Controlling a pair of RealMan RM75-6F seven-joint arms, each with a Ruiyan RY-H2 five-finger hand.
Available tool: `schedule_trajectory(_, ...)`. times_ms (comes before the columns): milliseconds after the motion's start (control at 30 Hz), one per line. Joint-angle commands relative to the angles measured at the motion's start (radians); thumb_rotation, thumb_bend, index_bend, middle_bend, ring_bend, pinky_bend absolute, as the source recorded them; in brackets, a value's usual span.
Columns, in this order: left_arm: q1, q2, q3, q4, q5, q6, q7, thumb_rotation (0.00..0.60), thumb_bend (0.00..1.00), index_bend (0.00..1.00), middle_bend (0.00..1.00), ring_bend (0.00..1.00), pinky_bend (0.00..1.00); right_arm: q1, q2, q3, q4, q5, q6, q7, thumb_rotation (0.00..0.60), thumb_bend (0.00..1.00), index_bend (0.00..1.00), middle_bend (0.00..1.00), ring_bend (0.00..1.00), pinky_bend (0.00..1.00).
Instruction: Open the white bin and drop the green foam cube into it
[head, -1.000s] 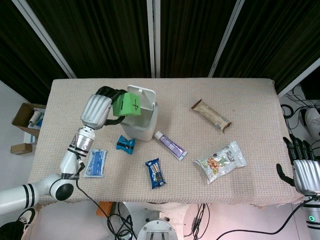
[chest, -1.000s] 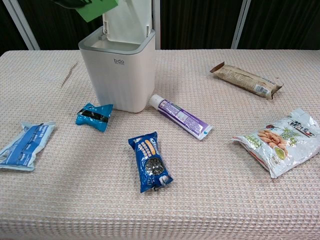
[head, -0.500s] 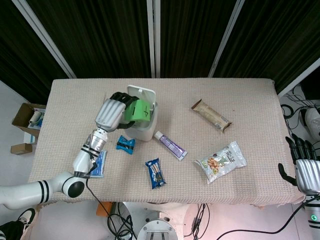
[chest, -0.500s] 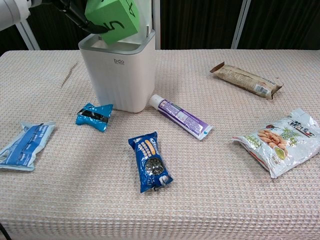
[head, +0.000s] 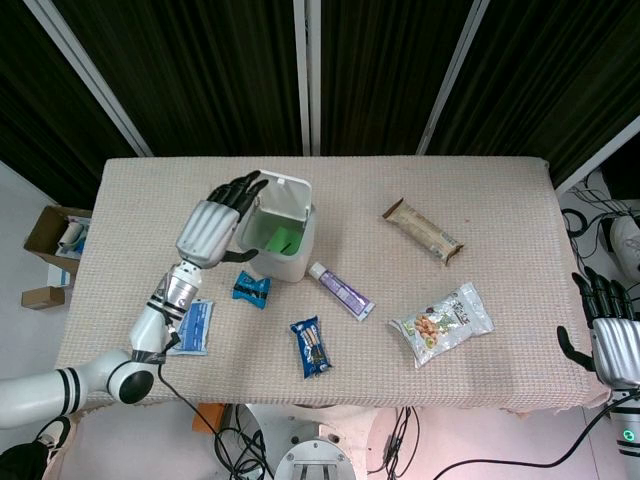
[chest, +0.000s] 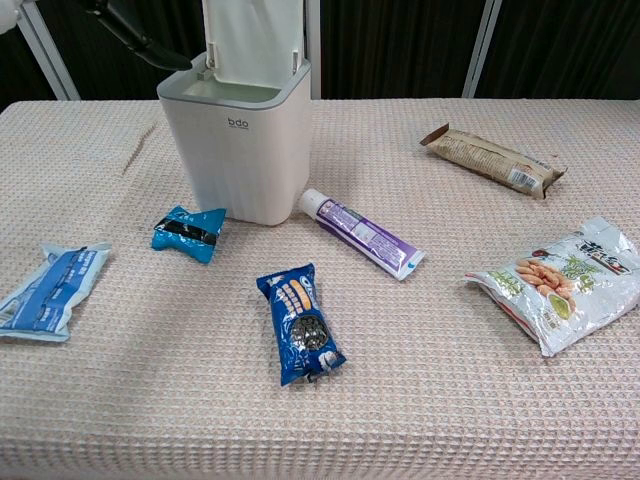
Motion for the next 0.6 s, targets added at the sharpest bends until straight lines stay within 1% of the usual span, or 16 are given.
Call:
schedule_trajectory(33, 0.076, 0.092, 0.065, -0.087, 0.072, 0.065, 0.022, 0.589, 0.11, 0.0, 0.01, 0.08, 0.19, -0.002, -0.001, -0.001, 0.002, -0.002, 0.003, 0.002, 0.6, 0.35, 0.0, 0.0, 0.0, 0.0)
schedule_trajectory(100, 0.131, 0.146, 0.118, -0.128, 0.117, 0.11, 0.044, 0.529, 0.1, 0.02, 0.02, 0.08, 0.19, -0.003, 0.0, -0.002, 0.003, -0.005, 0.008, 0.003, 0.6, 0.35, 0.0, 0.0, 0.0, 0.0)
schedule_trajectory(167, 0.203, 0.197, 0.19, -0.153, 0.181, 0.172, 0.067, 0.481, 0.09, 0.04, 0.02, 0.08, 0.19, -0.004, 0.003, -0.004, 0.002, -0.007, 0.008, -0.001, 0.6, 0.35, 0.0, 0.0, 0.0, 0.0)
schedule_trajectory(267, 0.313, 0.229, 0.295, -0.129, 0.285, 0.272, 0.069, 0.473, 0.09, 0.06, 0.03, 0.08, 0.19, -0.004, 0.003, -0.004, 0.001, -0.006, 0.005, -0.006, 0.6, 0.35, 0.0, 0.0, 0.0, 0.0)
schedule_trajectory(333, 0.386, 0.23, 0.358, -0.085, 0.338, 0.333, 0.057, 0.471, 0.09, 0.06, 0.04, 0.08, 0.19, -0.003, 0.002, -0.006, -0.001, -0.006, 0.001, -0.014, 0.6, 0.35, 0.0, 0.0, 0.0, 0.0)
schedule_trajectory(433, 0.462, 0.221, 0.402, -0.011, 0.359, 0.389, 0.012, 0.469, 0.09, 0.06, 0.04, 0.08, 0.19, 0.0, 0.002, -0.007, -0.008, 0.0, -0.009, -0.034, 0.6, 0.35, 0.0, 0.0, 0.0, 0.0)
schedule_trajectory(500, 0.51, 0.206, 0.409, 0.052, 0.36, 0.432, -0.045, 0.469, 0.09, 0.07, 0.04, 0.08, 0.19, 0.003, 0.002, -0.006, -0.017, 0.011, -0.021, -0.071, 0.6, 0.35, 0.0, 0.0, 0.0, 0.0)
schedule_trajectory(600, 0.559, 0.191, 0.411, 0.114, 0.352, 0.462, -0.123, 0.469, 0.09, 0.07, 0.04, 0.08, 0.19, 0.009, 0.001, -0.007, -0.035, 0.02, -0.038, -0.097, 0.6, 0.35, 0.0, 0.0, 0.0, 0.0)
